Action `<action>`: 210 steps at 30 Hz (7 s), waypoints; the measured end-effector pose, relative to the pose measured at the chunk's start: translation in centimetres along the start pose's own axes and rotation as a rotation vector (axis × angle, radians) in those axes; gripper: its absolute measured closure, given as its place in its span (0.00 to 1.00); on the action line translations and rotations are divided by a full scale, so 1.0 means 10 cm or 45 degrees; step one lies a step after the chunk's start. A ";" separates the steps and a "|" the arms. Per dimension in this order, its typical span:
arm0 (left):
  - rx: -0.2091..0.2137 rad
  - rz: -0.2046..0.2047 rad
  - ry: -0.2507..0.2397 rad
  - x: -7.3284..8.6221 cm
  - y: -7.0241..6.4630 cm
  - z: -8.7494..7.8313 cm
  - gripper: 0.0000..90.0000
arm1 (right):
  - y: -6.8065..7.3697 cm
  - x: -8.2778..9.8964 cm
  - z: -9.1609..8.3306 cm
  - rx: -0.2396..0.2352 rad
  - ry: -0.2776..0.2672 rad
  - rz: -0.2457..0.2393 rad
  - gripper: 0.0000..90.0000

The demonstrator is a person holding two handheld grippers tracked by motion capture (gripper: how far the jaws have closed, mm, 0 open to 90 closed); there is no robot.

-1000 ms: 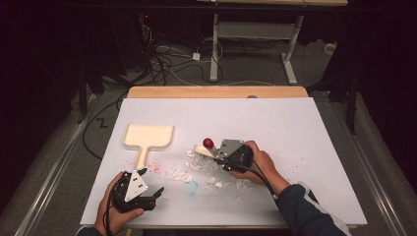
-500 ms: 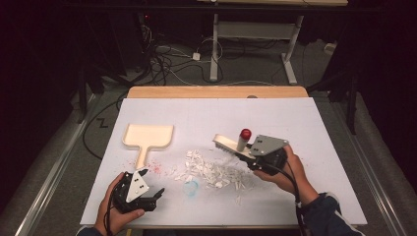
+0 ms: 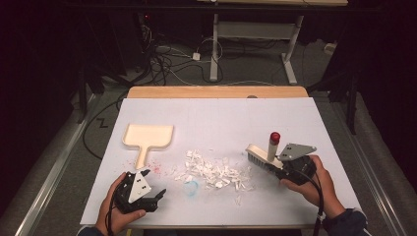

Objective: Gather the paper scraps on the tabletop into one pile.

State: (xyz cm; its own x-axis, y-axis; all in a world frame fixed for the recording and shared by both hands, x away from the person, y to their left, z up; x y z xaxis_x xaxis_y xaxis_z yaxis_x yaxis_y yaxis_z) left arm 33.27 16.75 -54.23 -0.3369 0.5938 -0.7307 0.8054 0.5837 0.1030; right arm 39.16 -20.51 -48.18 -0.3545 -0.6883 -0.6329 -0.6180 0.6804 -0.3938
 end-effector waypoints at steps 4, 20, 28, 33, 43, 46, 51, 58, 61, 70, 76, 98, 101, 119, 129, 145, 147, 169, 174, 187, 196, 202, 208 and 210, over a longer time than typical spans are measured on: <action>0.004 0.013 0.007 -0.01 -0.01 0.00 0.21 | -0.01 0.01 0.02 -0.023 -0.005 0.060 0.75; 0.006 0.018 0.016 0.01 -0.01 0.00 0.21 | -0.35 0.06 -0.23 0.065 -0.063 0.222 0.75; 0.006 0.020 0.027 0.02 -0.01 0.01 0.21 | -0.58 0.34 0.00 0.248 0.105 0.229 0.75; 0.012 0.025 0.033 0.02 -0.02 0.01 0.21 | -0.51 0.33 0.03 0.201 0.116 0.230 0.75; 0.017 0.025 0.025 0.00 -0.03 0.02 0.21 | 0.16 -0.11 0.24 0.147 0.125 0.069 0.75; 0.021 0.028 0.022 -0.01 -0.04 0.03 0.21 | 0.41 -0.31 0.33 0.131 0.086 0.027 0.75; 0.031 0.041 0.030 0.00 -0.05 0.03 0.21 | 0.82 -0.62 0.42 0.084 -0.010 -0.041 0.75; 0.030 0.035 0.028 0.02 -0.04 0.02 0.21 | 0.91 -0.90 0.32 -0.007 -0.142 0.010 0.75; 0.022 0.024 0.015 0.01 -0.04 0.00 0.21 | 0.81 -0.92 0.19 -0.036 -0.196 0.028 0.75; 0.016 0.031 0.035 0.02 -0.05 0.00 0.21 | 0.41 -0.52 -0.32 -0.161 -0.189 0.066 0.75; 0.021 0.028 0.039 0.02 -0.05 0.02 0.21 | 0.31 -0.21 -0.52 -0.196 -0.166 0.061 0.75; 0.051 0.057 0.051 -0.01 -0.08 0.08 0.21 | 0.87 -0.28 -0.13 -0.331 -0.084 -0.037 0.76; 0.052 0.054 0.051 0.00 -0.08 0.08 0.21 | 0.87 -0.44 -0.06 -0.330 -0.132 0.008 0.76; 0.042 0.048 0.037 -0.01 -0.08 0.05 0.21 | 0.58 -0.30 -0.60 -0.323 -0.283 -0.009 0.75; 0.022 0.045 0.012 -0.04 -0.03 0.00 0.21 | 0.81 0.09 -0.75 -0.482 -0.164 -0.078 0.75; 0.030 0.054 0.008 -0.04 -0.05 0.00 0.21 | 1.05 -0.52 -0.11 -0.443 -0.306 -0.036 0.76; 0.028 0.054 0.006 -0.04 -0.05 -0.01 0.21 | 1.04 -0.62 -0.07 -0.417 -0.344 -0.011 0.75; -0.044 -0.021 -0.149 -0.07 0.12 -0.28 0.18 | 2.02 -1.45 0.32 -0.465 -0.438 0.155 0.75; -0.017 -0.001 -0.128 -0.06 0.06 -0.23 0.18 | 2.15 -1.53 0.48 -0.354 -0.443 0.172 0.75; 0.035 0.043 -0.063 -0.08 -0.06 -0.10 0.19 | 1.49 -1.32 0.54 -0.174 -0.331 0.282 0.75; 0.036 0.061 -0.044 -0.09 -0.09 -0.06 0.18 | 1.16 -1.35 0.15 -0.242 -0.420 0.268 0.75; 0.034 0.054 -0.040 -0.08 -0.09 -0.05 0.18 | 0.87 -1.20 -0.17 -0.250 -0.450 0.220 0.75; 0.036 0.068 -0.031 -0.09 -0.11 -0.04 0.18 | 0.56 -0.84 -0.38 -0.217 -0.427 0.170 0.75; 0.036 0.068 -0.027 -0.08 -0.11 -0.03 0.18 | 0.49 -0.69 -0.44 -0.204 -0.402 0.155 0.75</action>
State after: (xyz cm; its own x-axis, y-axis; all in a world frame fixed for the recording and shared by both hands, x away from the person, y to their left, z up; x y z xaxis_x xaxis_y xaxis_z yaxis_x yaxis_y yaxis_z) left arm 32.49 15.75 -53.54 -0.2828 0.6119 -0.7386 0.8355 0.5354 0.1237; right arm 35.52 -13.58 -42.84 -0.2143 -0.4762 -0.8528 -0.6956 0.6874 -0.2090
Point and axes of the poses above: each handheld gripper's, and its own axes: z roughly forward along the jaws, x roughly out of its underside, y roughly to its left, the point moved 10 cm from there along z, roughly forward along the jaws, and after that the axes turned 12 degrees about x, right-handed, at the moved point
